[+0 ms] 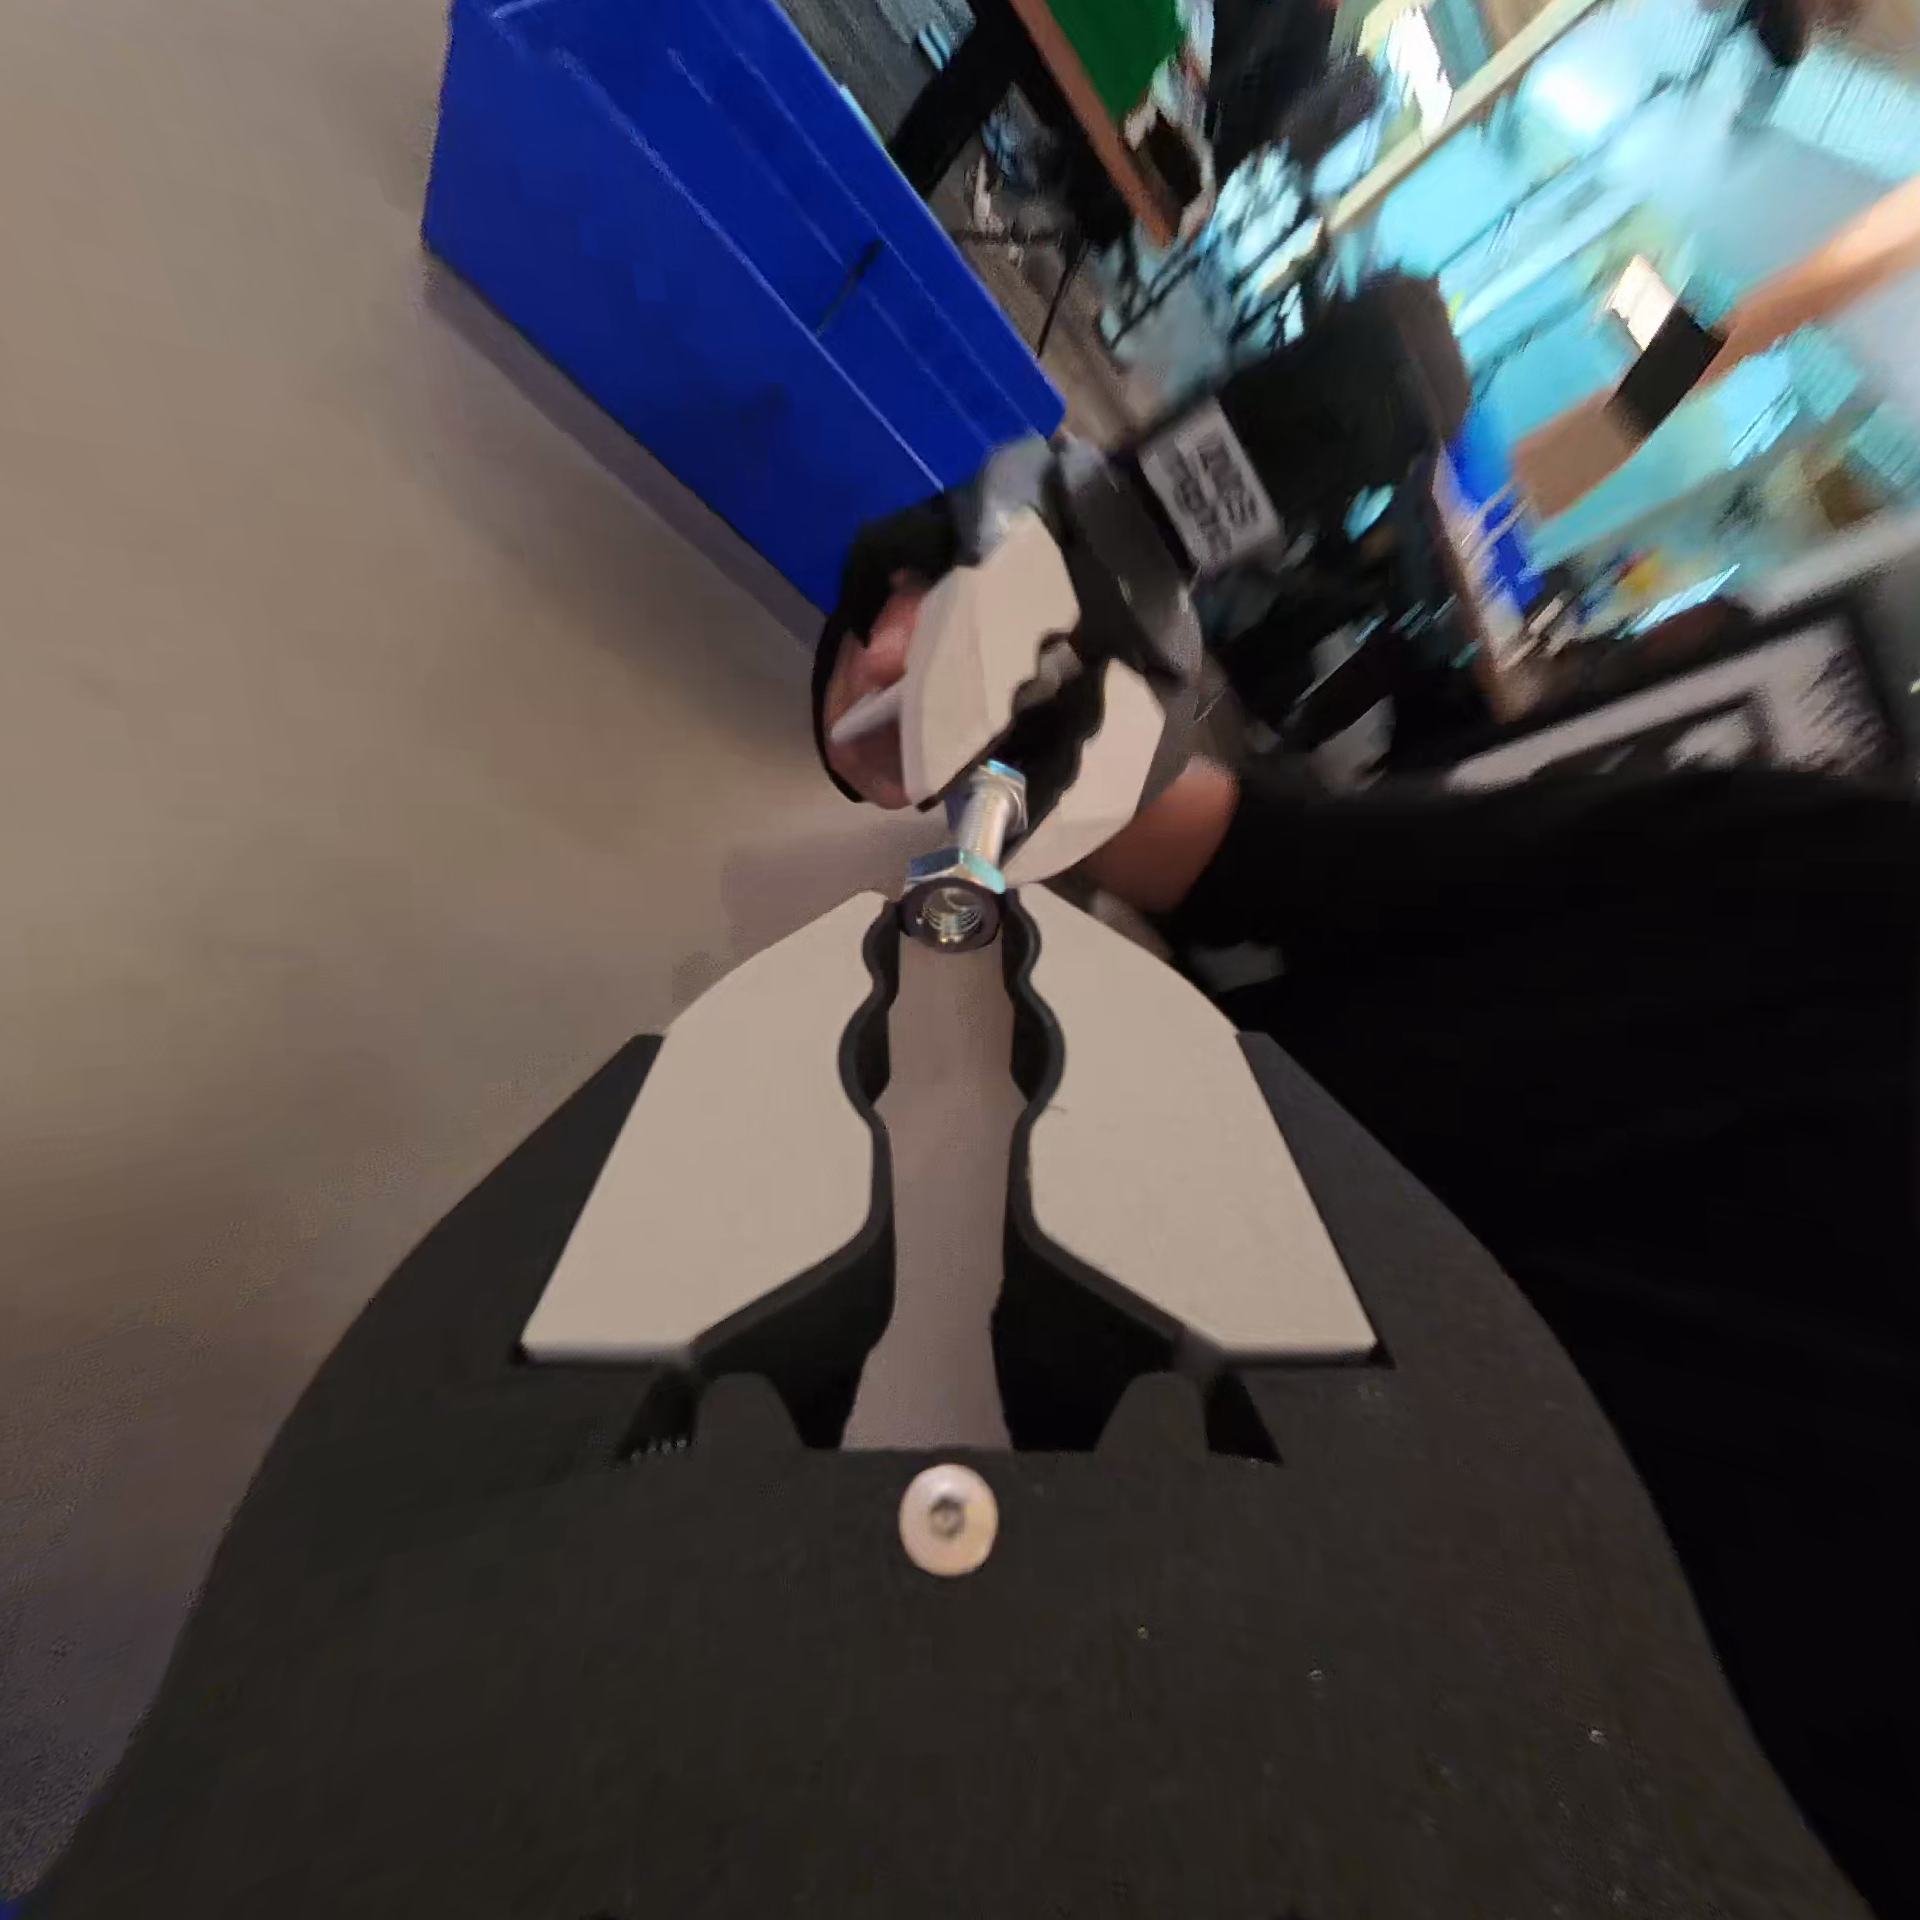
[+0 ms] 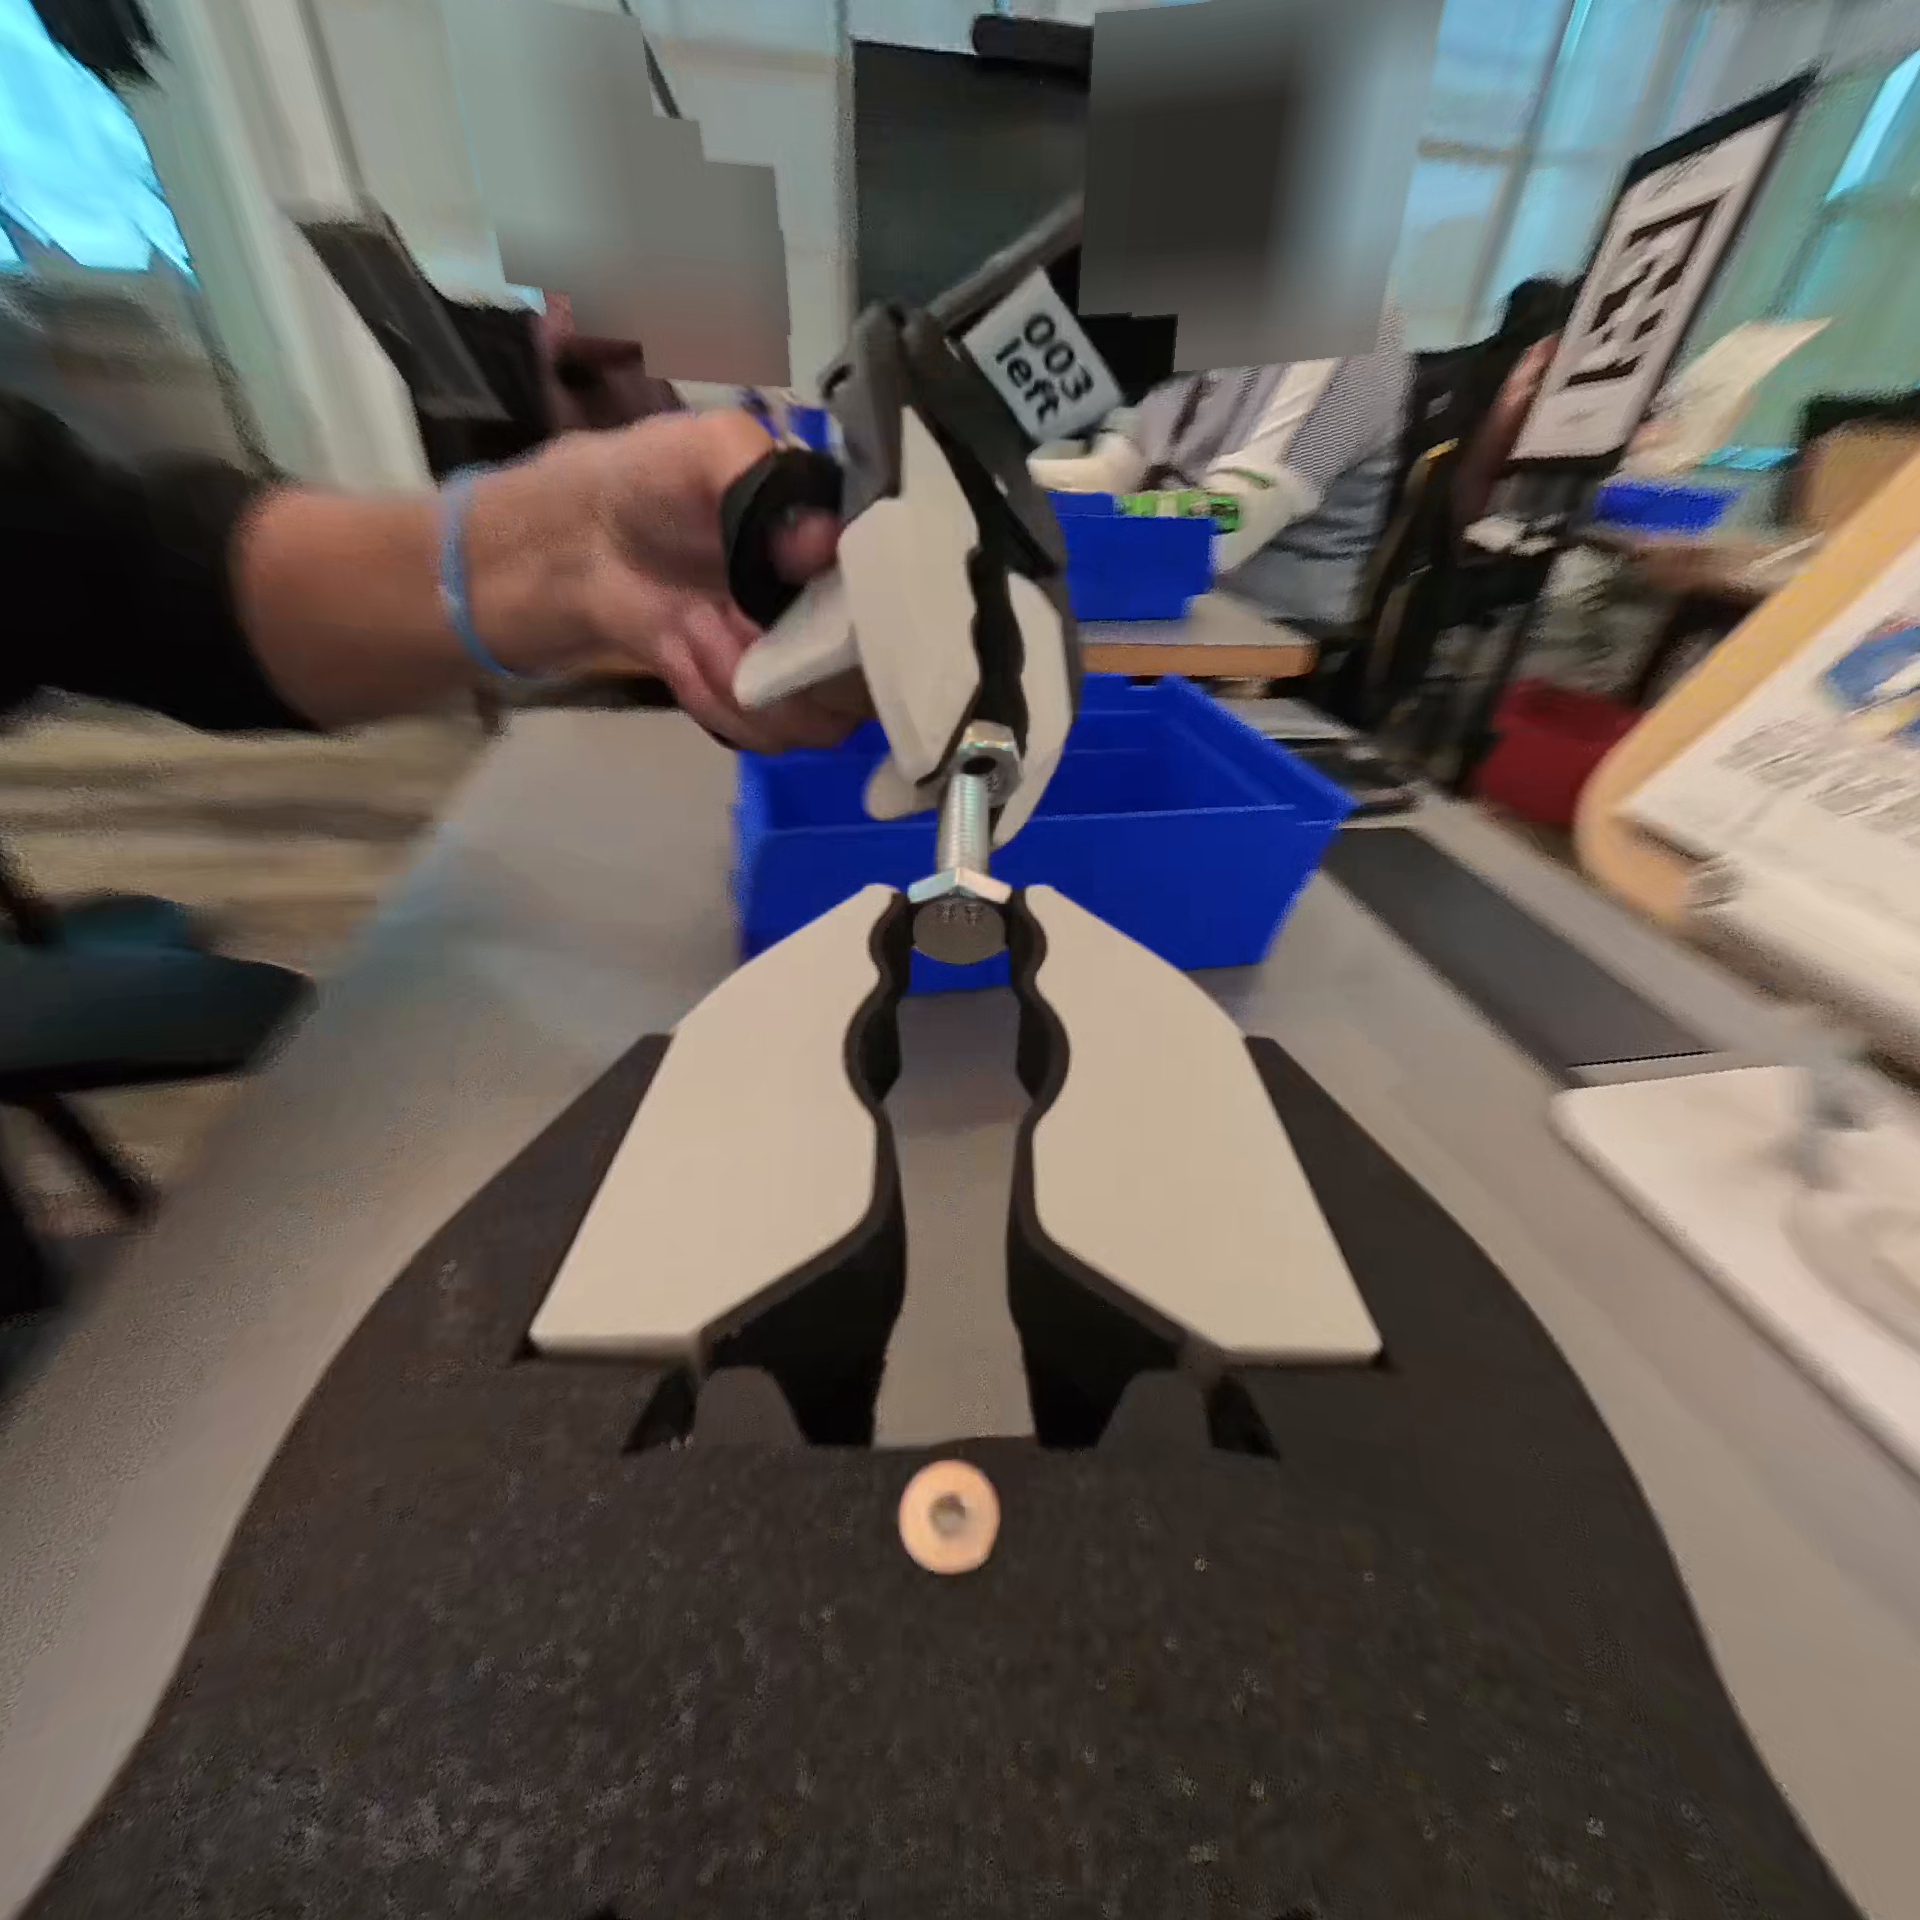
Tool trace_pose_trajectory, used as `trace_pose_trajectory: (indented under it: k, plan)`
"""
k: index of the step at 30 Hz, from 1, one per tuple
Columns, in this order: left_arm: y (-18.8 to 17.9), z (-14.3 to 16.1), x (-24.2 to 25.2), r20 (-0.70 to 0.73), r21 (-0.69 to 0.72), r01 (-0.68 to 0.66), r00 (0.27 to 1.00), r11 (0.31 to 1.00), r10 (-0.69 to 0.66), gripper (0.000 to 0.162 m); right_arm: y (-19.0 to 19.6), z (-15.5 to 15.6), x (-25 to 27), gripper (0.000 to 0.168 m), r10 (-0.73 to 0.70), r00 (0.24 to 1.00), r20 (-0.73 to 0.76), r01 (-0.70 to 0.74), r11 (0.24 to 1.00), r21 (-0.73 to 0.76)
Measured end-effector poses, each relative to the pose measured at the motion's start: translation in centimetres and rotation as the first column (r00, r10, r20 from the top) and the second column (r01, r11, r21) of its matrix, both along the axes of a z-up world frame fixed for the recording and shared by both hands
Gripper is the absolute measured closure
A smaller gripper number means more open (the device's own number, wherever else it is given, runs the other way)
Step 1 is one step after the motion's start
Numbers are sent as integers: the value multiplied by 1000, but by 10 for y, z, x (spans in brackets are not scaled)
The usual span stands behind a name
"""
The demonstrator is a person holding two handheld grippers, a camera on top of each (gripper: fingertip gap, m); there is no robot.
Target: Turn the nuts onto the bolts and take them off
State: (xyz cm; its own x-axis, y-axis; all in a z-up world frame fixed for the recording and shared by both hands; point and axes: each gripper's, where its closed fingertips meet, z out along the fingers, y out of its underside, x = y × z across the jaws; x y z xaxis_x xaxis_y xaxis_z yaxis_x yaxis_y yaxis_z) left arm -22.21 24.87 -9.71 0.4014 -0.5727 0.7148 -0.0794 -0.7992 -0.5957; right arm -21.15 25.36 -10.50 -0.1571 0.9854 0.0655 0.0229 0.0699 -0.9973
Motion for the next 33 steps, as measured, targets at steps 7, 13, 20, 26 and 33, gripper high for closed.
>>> trace_pose_trajectory:
  k: [7,13,20,26,33]
  plan:
    - [5,-8,-10,144,-212,-44,987,976,75,144,-2,3,-3,151,-112,994,3,108,971,212]
    - [12,14,-20,174,-30,-129,976,991,132,144,4,5,2,151,-10,1000,18,10,1000,-16]
    - [30,-31,-39,-31,416,-601,741,682,671,144,47,6,11,151,-117,986,119,144,955,-258]
    - [12,-60,-32,-77,604,-586,633,541,770,144,44,13,29,151,-224,925,307,269,956,-113]
    - [2,-62,-31,-76,618,-546,674,565,735,144,107,40,158,150,-428,727,536,456,886,89]
